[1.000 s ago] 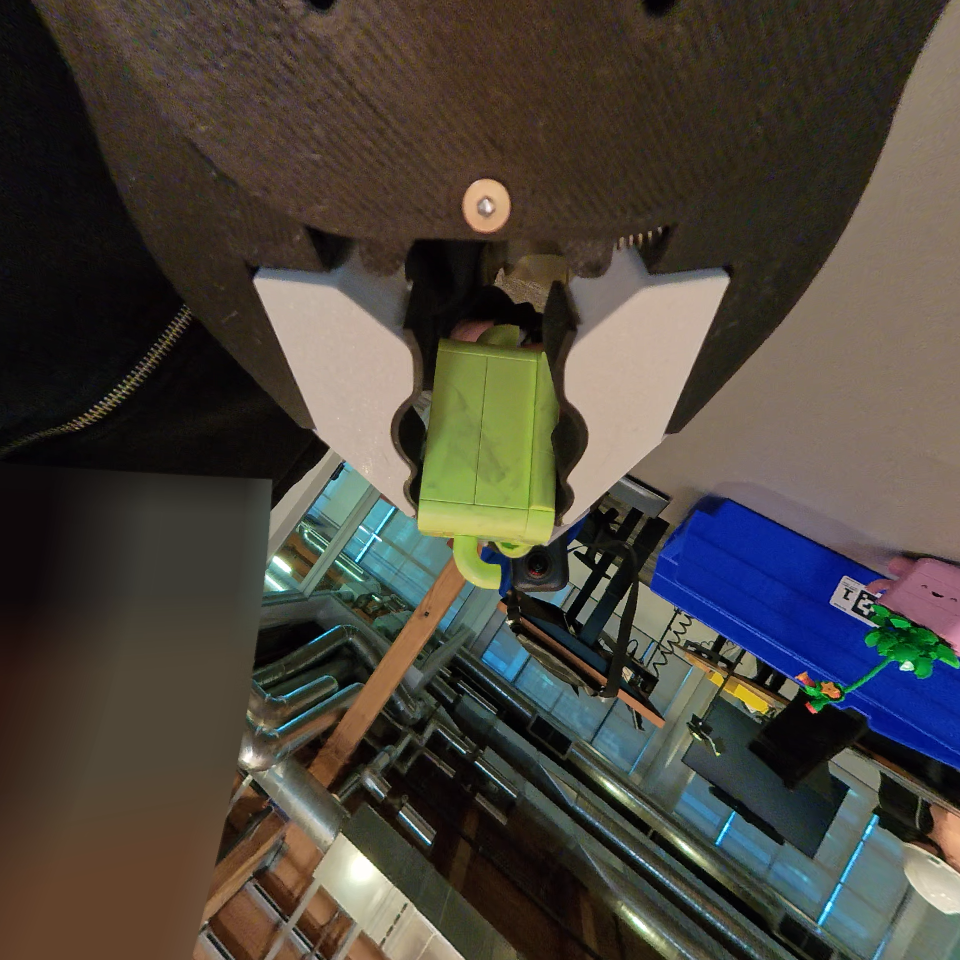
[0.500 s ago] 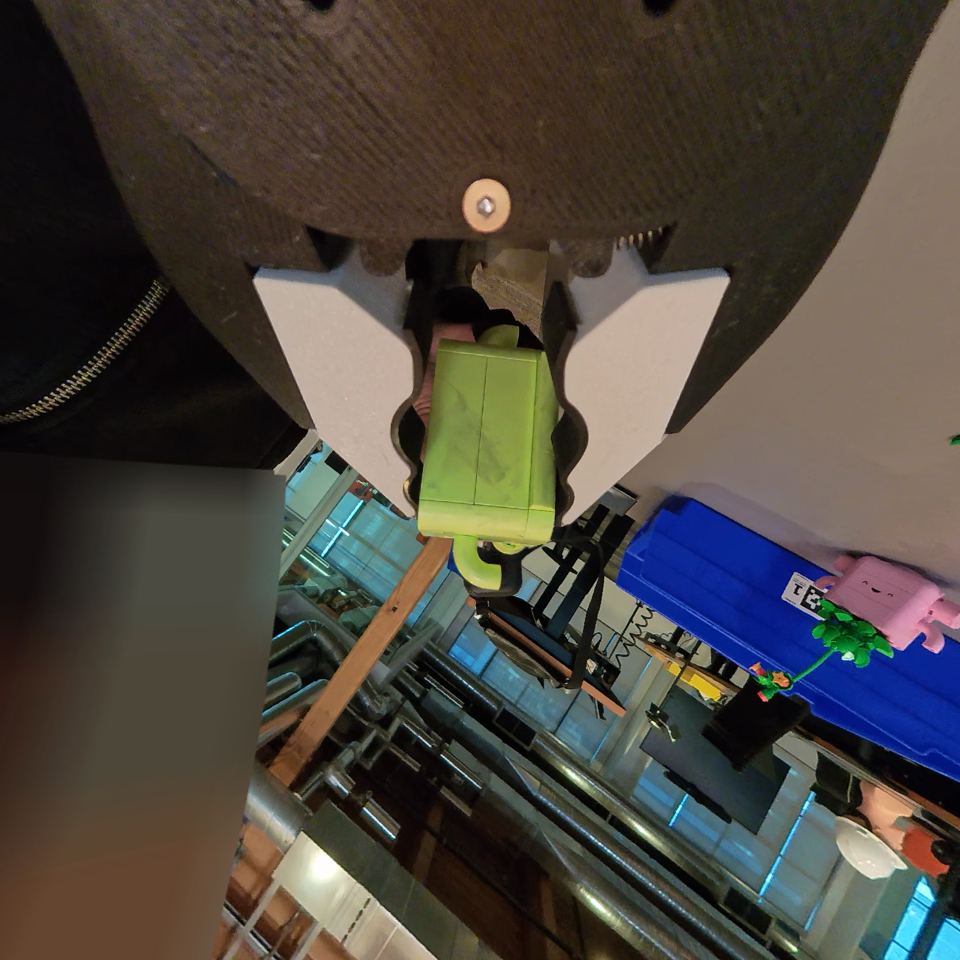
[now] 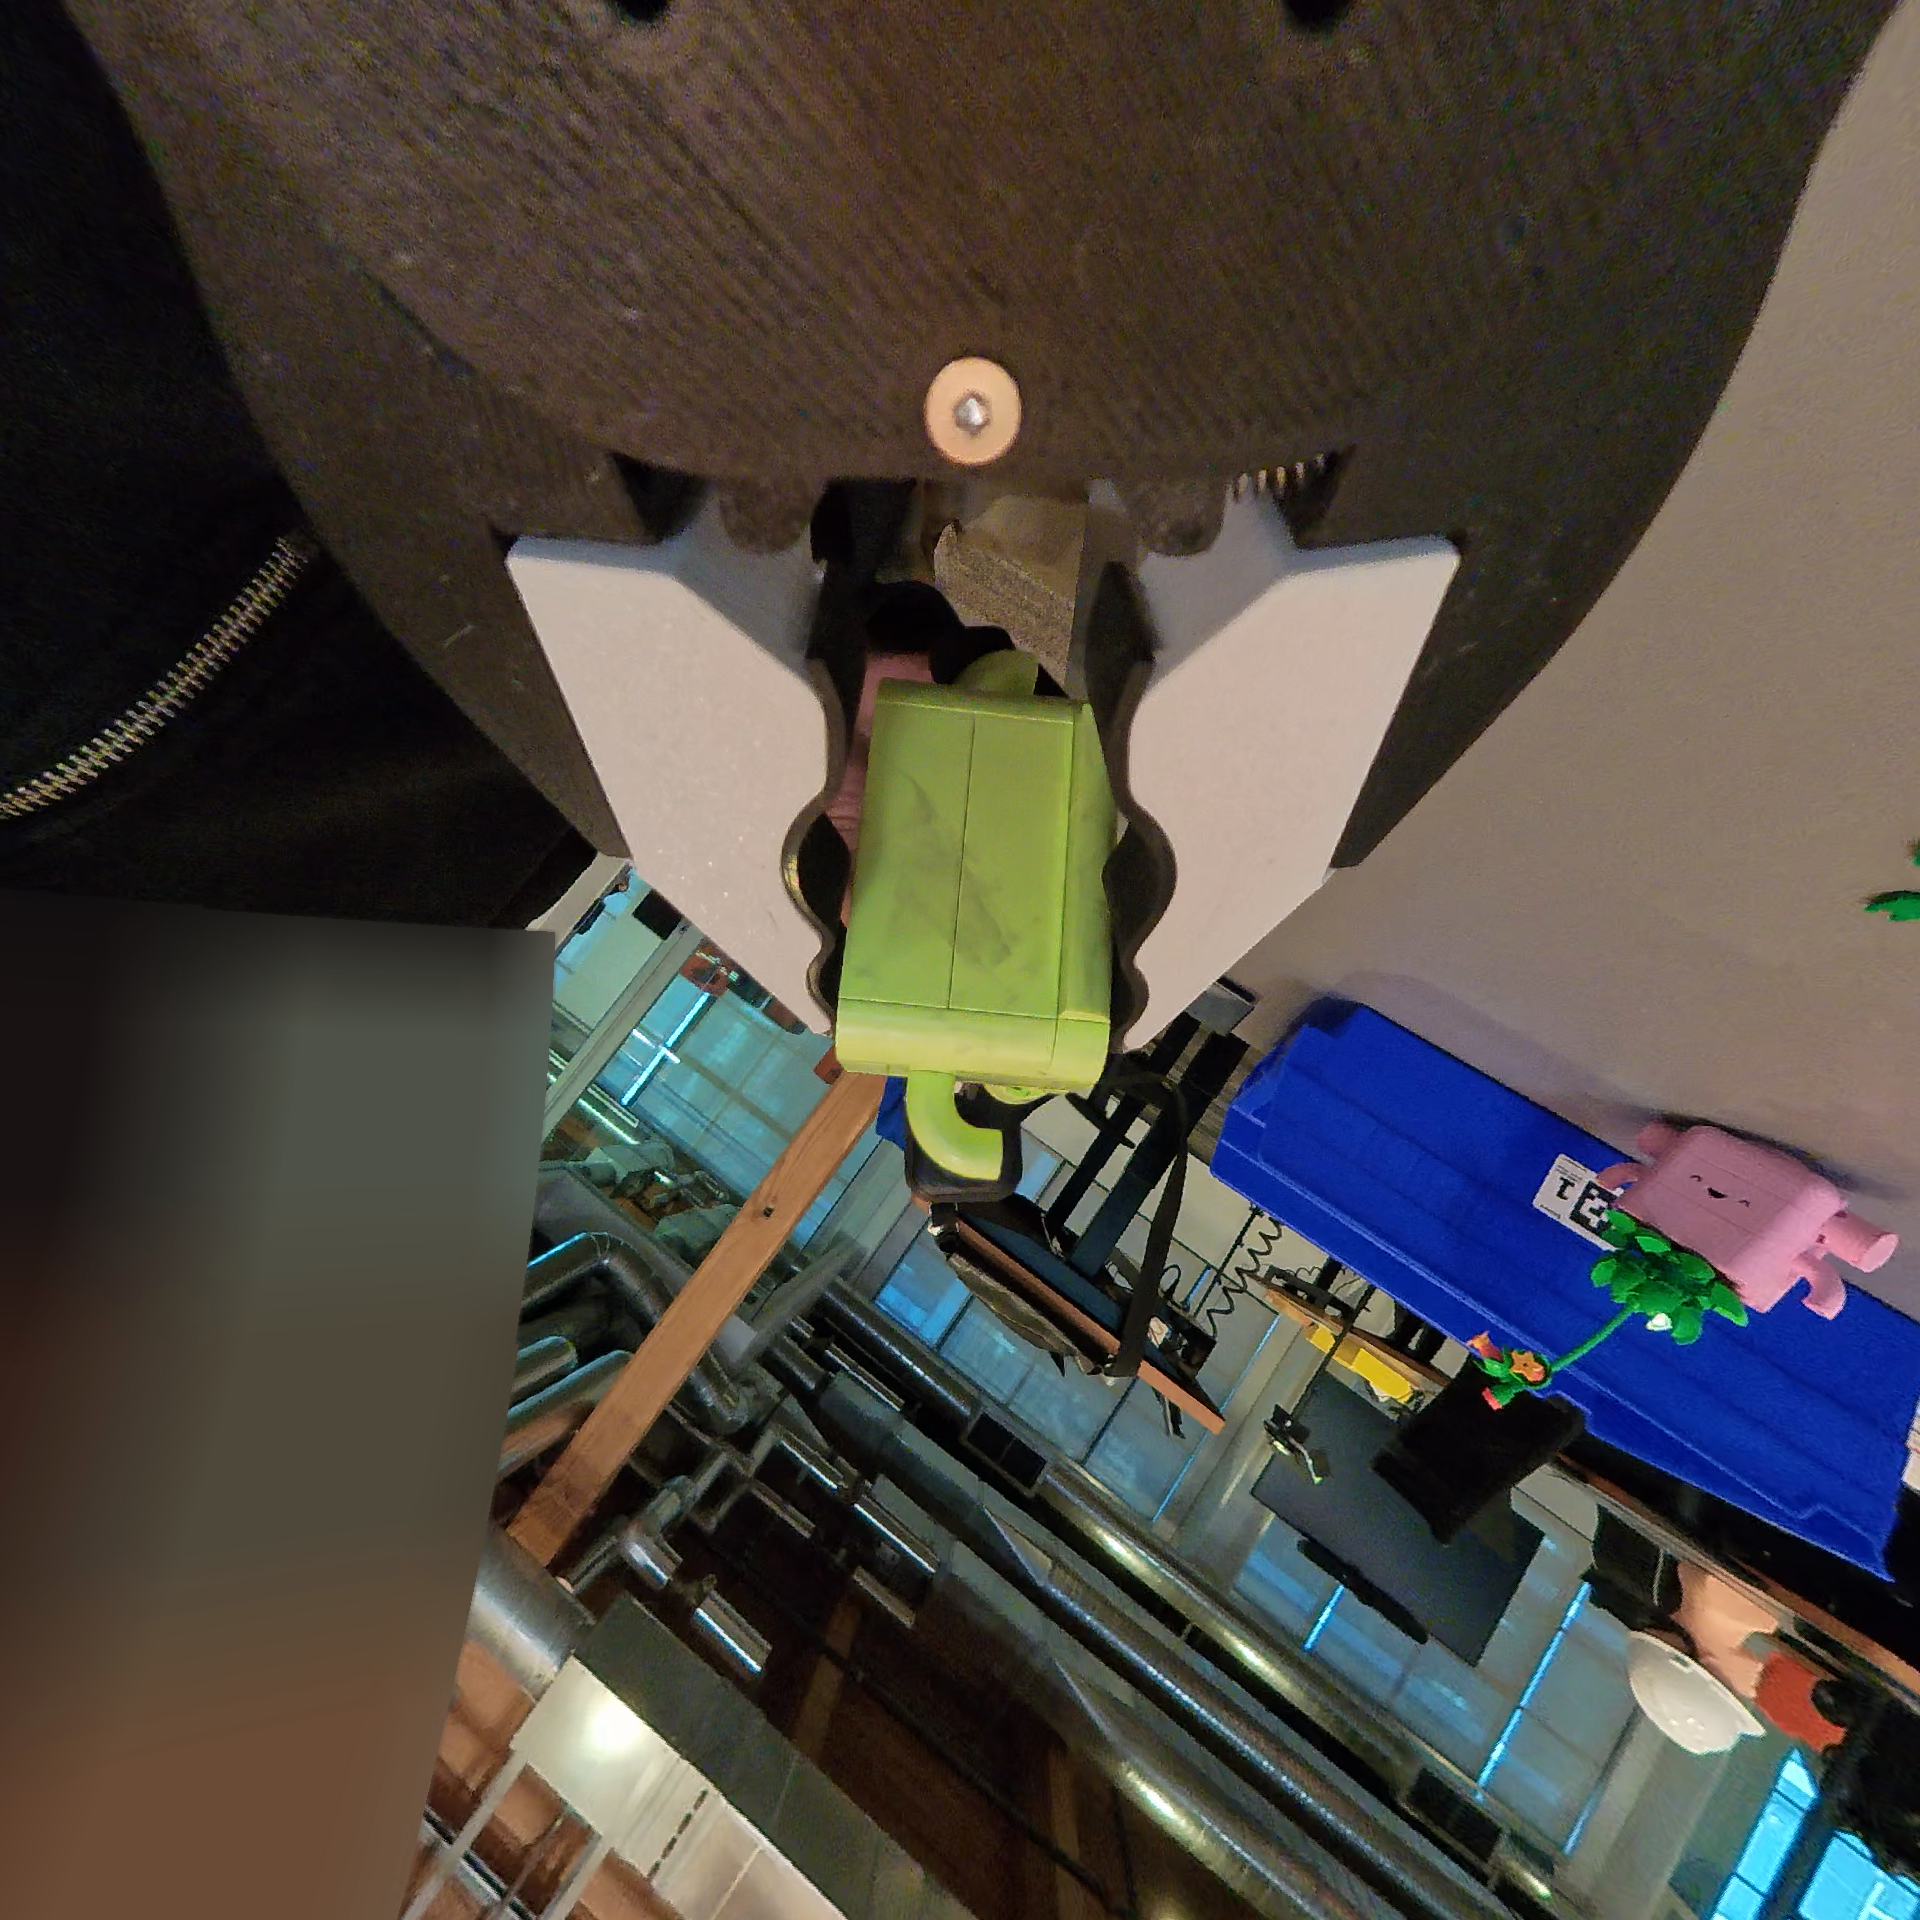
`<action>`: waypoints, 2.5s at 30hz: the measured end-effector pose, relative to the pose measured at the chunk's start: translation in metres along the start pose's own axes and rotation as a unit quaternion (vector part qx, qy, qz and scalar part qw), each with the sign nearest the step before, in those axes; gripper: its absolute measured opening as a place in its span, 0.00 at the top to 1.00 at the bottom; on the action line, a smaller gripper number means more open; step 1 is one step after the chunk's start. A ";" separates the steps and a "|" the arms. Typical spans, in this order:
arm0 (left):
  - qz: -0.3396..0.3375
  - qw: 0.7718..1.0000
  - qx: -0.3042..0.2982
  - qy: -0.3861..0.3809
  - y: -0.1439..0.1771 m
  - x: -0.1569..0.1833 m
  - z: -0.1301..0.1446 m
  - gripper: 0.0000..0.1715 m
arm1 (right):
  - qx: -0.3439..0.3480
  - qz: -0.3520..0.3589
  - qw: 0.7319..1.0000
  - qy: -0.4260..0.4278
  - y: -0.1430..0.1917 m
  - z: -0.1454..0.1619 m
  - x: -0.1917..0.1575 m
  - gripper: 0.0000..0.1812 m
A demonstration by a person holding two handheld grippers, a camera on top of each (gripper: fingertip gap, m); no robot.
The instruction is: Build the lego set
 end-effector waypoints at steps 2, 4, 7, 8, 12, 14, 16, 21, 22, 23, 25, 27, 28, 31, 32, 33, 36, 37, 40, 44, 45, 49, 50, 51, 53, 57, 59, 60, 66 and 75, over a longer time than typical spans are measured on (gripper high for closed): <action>-0.002 1.000 -0.002 -0.003 0.000 0.000 0.000 0.74 | -0.008 0.004 1.000 -0.002 0.001 -0.001 0.000 0.92; -0.007 1.000 -0.005 -0.010 0.000 0.000 0.000 0.74 | -0.014 0.008 1.000 -0.008 0.001 -0.002 0.001 0.92; -0.015 1.000 -0.011 -0.024 -0.001 0.001 0.000 0.74 | -0.018 0.008 0.999 -0.027 0.002 -0.002 0.002 0.92; -0.017 0.999 -0.013 -0.028 -0.001 0.001 0.000 0.74 | -0.021 0.008 0.999 -0.033 0.003 -0.002 0.002 0.92; -0.016 0.999 -0.021 -0.038 -0.001 0.001 0.000 0.74 | -0.042 0.011 0.997 -0.056 0.004 -0.003 0.004 0.92; -0.018 0.998 -0.030 -0.043 -0.001 0.001 0.001 0.74 | -0.058 0.017 0.997 -0.053 0.005 -0.005 0.004 0.92; -0.016 0.998 -0.038 -0.046 -0.002 0.000 0.001 0.74 | -0.080 0.021 0.995 -0.050 0.006 -0.008 0.003 0.92; -0.008 0.998 -0.050 -0.044 -0.003 0.000 0.003 0.74 | -0.112 0.017 0.991 -0.072 0.008 -0.013 0.003 0.92; -0.007 0.998 -0.050 -0.042 -0.003 0.000 0.003 0.74 | -0.112 0.016 0.991 -0.078 0.008 -0.013 0.003 0.92; -0.006 0.998 -0.049 -0.039 -0.003 0.000 0.003 0.74 | -0.109 0.014 0.990 -0.085 0.009 -0.013 0.004 0.92; -0.002 0.999 -0.045 -0.029 -0.004 -0.001 0.004 0.74 | -0.099 0.009 0.990 -0.101 0.010 -0.012 0.005 0.92; -0.001 0.999 -0.041 -0.013 -0.005 -0.003 0.005 0.74 | -0.088 0.007 0.989 -0.115 0.011 -0.010 0.007 0.92; 0.001 0.999 -0.040 -0.006 -0.005 -0.003 0.006 0.74 | -0.083 0.005 0.989 -0.120 0.011 -0.008 0.007 0.92; 0.000 0.999 -0.048 -0.004 -0.005 -0.004 0.007 0.74 | -0.076 0.007 0.989 -0.126 0.013 -0.006 0.008 0.92; 0.000 0.999 -0.049 -0.004 -0.006 -0.004 0.007 0.74 | -0.075 0.008 0.989 -0.127 0.014 -0.006 0.008 0.92; 0.000 0.999 -0.049 -0.003 -0.006 -0.004 0.007 0.74 | -0.075 0.009 0.989 -0.128 0.014 -0.006 0.008 0.92; 0.002 0.999 -0.043 0.009 -0.006 -0.005 0.008 0.73 | -0.071 0.011 0.989 -0.130 0.014 -0.007 0.007 0.92; 0.002 0.999 -0.042 0.013 -0.007 -0.005 0.008 0.73 | -0.068 0.011 0.989 -0.131 0.014 -0.007 0.007 0.92; -0.005 0.999 -0.046 0.017 -0.007 -0.005 0.009 0.73 | -0.056 0.011 0.988 -0.140 0.016 -0.005 0.009 0.92; -0.013 0.999 -0.039 0.028 -0.009 -0.005 0.011 0.73 | -0.031 0.015 0.988 -0.149 0.017 -0.003 0.010 0.92; -0.013 0.999 -0.039 0.033 -0.009 -0.006 0.011 0.73 | -0.029 0.016 0.988 -0.149 0.017 -0.002 0.010 0.92; -0.019 0.998 -0.046 0.034 -0.010 -0.007 0.013 0.73 | -0.030 0.023 0.988 -0.153 0.019 -0.001 0.011 0.92; -0.019 0.998 -0.046 0.037 -0.010 -0.007 0.013 0.73 | -0.029 0.024 0.988 -0.153 0.019 -0.001 0.011 0.92; -0.018 0.998 -0.044 0.041 -0.010 -0.007 0.013 0.73 | -0.029 0.023 0.987 -0.154 0.019 -0.001 0.011 0.92; -0.013 0.998 -0.040 0.055 -0.010 -0.009 0.014 0.73 | -0.025 0.020 0.986 -0.165 0.020 -0.001 0.012 0.92; -0.017 0.995 -0.041 0.094 -0.010 -0.014 0.015 0.73 | 0.001 0.016 0.978 -0.206 0.020 0.003 0.019 0.92; -0.023 0.992 -0.041 0.118 -0.010 -0.018 0.016 0.73 | 0.016 0.017 0.972 -0.233 0.021 0.007 0.023 0.92; -0.028 0.991 -0.043 0.125 -0.010 -0.020 0.017 0.73 | 0.018 0.021 0.970 -0.241 0.022 0.008 0.025 0.92; -0.044 0.991 -0.053 0.112 -0.010 -0.020 0.017 0.73 | 0.012 0.026 0.969 -0.244 0.023 0.010 0.026 0.92; -0.062 0.993 -0.074 0.075 -0.013 -0.016 0.017 0.73 | 0.009 0.021 0.968 -0.248 0.027 0.008 0.025 0.92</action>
Point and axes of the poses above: each gripper's, where its closed fingertips meet, y back along the fingers, z out of its underside, x = y × z across the jaws, the point moved 10 cm from there along y, back along the fingers, and after that the axes turned 11 degrees about -z, right-handed, at the moved point
